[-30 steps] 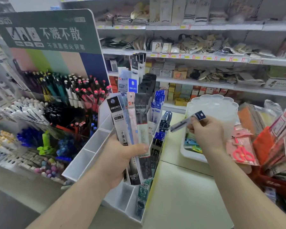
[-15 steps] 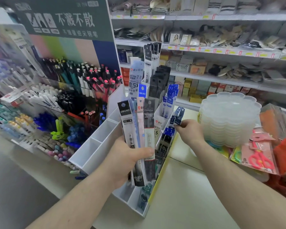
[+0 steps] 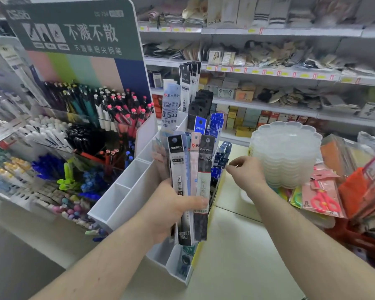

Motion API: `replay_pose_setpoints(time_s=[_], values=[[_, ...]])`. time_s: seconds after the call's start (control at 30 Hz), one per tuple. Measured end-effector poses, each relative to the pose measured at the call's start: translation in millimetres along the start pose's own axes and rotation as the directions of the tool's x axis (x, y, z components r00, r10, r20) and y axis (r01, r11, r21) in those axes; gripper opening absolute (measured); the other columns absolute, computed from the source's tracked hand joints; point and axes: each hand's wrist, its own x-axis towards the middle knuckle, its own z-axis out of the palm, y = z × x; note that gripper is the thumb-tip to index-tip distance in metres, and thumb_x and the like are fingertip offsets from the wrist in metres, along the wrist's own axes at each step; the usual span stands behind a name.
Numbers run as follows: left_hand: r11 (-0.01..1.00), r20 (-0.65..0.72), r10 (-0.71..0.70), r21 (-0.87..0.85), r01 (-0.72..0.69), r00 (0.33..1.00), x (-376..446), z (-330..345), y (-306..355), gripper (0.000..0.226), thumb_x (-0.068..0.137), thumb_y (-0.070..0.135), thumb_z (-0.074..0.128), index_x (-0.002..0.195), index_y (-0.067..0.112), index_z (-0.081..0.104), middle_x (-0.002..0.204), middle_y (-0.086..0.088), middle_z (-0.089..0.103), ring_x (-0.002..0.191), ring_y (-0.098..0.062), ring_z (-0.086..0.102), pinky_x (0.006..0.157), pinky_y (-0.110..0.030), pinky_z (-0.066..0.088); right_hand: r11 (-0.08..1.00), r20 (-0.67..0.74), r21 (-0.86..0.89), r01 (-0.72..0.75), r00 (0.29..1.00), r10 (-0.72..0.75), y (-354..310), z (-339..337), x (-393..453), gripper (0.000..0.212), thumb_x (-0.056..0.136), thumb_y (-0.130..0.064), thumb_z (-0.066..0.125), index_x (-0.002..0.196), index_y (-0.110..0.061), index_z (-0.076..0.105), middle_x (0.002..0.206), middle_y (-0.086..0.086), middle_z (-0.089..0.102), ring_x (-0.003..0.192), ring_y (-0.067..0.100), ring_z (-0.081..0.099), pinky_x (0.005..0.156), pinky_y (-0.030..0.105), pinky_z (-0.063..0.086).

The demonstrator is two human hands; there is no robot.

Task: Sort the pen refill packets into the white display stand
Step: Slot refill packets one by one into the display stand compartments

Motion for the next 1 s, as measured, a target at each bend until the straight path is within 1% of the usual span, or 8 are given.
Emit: replay_pose_setpoints(time_s=[0.17, 0.27, 0.5, 0.6, 0.7, 0.8, 0.87, 1.0], values=[[1.0, 0.109, -0.021, -0.013, 0.022, 0.994, 6.8, 0.8, -1.8, 0.049, 0.062, 0.004, 0.074, 0.11, 0.005, 0.07, 0.105, -0.015, 0.075, 0.098, -0.031, 0.072, 0.083, -0.039, 0.059, 0.789, 0.101, 0.612, -0.061, 0.995, -0.001, -41.8, -36.4, -88.4, 0.009, 0.091, -0.015, 0.069, 0.082, -0.012, 0.069, 0.06, -0.002, 0.055, 0.046, 0.01, 0.039, 0.042, 0.018, 0.03], [0.998, 0.141, -0.016, -0.058, 0.025, 0.99, 11.8, 3.4, -4.2, 0.052, 0.064, 0.002, 0.073, 0.115, 0.003, 0.068, 0.111, -0.024, 0.071, 0.101, -0.037, 0.069, 0.085, -0.044, 0.057, 0.848, 0.17, 0.53, -0.011, 0.981, -0.093, -51.5, -33.4, -124.1, 0.009, 0.084, -0.02, 0.078, 0.084, -0.014, 0.071, 0.061, -0.005, 0.057, 0.046, 0.007, 0.041, 0.044, 0.017, 0.034], [0.981, 0.274, -0.065, -0.158, 0.111, 0.959, 12.8, -2.1, -12.6, 0.063, 0.057, 0.003, 0.07, 0.12, 0.002, 0.065, 0.104, -0.024, 0.071, 0.09, -0.034, 0.07, 0.073, -0.039, 0.057, 0.905, 0.036, 0.422, 0.063, 0.996, -0.086, -44.0, -17.2, -139.1, 0.014, 0.081, -0.014, 0.08, 0.079, -0.006, 0.069, 0.065, 0.003, 0.054, 0.061, 0.012, 0.045, 0.058, 0.026, 0.039], [0.982, 0.243, -0.094, -0.139, 0.13, 0.965, 11.6, -1.5, -12.8, 0.051, 0.062, -0.002, 0.064, 0.113, 0.003, 0.068, 0.097, -0.021, 0.073, 0.083, -0.034, 0.071, 0.072, -0.04, 0.057, 0.879, -0.013, 0.474, 0.054, 0.998, -0.055, -43.8, -18.3, -145.7, 0.009, 0.087, -0.01, 0.073, 0.083, -0.004, 0.068, 0.071, 0.016, 0.06, 0.065, 0.014, 0.051, 0.062, 0.03, 0.043], [0.983, 0.219, -0.124, -0.104, 0.149, 0.968, 10.2, -1.8, -13.7, 0.036, 0.078, -0.012, 0.061, 0.11, 0.001, 0.068, 0.095, -0.02, 0.074, 0.082, -0.034, 0.073, 0.071, -0.041, 0.059, 0.795, -0.07, 0.606, 0.013, 0.997, 0.036, -49.2, -23.8, -150.5, 0.011, 0.096, -0.003, 0.054, 0.088, -0.007, 0.06, 0.066, 0.004, 0.061, 0.059, 0.013, 0.057, 0.055, 0.025, 0.048], [0.985, 0.215, -0.13, -0.086, 0.151, 0.968, 9.2, -0.9, -13.0, 0.042, 0.072, -0.009, 0.07, 0.112, 0.001, 0.068, 0.098, -0.02, 0.075, 0.088, -0.036, 0.073, 0.078, -0.046, 0.059, 0.67, -0.043, 0.741, -0.049, 0.992, 0.12, -53.9, -27.8, -151.6, 0.021, 0.092, 0.004, 0.044, 0.088, -0.014, 0.054, 0.061, 0.005, 0.05, 0.049, 0.018, 0.048, 0.046, 0.028, 0.04], [0.988, 0.208, -0.109, -0.084, 0.129, 0.972, 9.4, -0.4, -13.5, 0.046, 0.067, -0.006, 0.074, 0.111, 0.002, 0.068, 0.096, -0.017, 0.075, 0.086, -0.033, 0.073, 0.081, -0.045, 0.057, 0.718, -0.039, 0.695, -0.037, 0.995, 0.089, -55.9, -21.8, -154.3, 0.018, 0.093, 0.0, 0.053, 0.086, -0.016, 0.056, 0.06, 0.002, 0.048, 0.043, 0.013, 0.04, 0.04, 0.023, 0.032], [0.991, 0.244, -0.046, -0.11, 0.074, 0.969, 9.0, 0.6, -14.8, 0.046, 0.062, 0.002, 0.074, 0.108, 0.012, 0.073, 0.105, -0.017, 0.074, 0.097, -0.034, 0.072, 0.088, -0.045, 0.056, 0.84, -0.095, 0.537, 0.072, 0.995, -0.025, -54.6, -6.7, -158.1, 0.012, 0.085, -0.008, 0.075, 0.076, -0.011, 0.067, 0.058, -0.007, 0.06, 0.052, 0.006, 0.052, 0.051, 0.018, 0.044]])
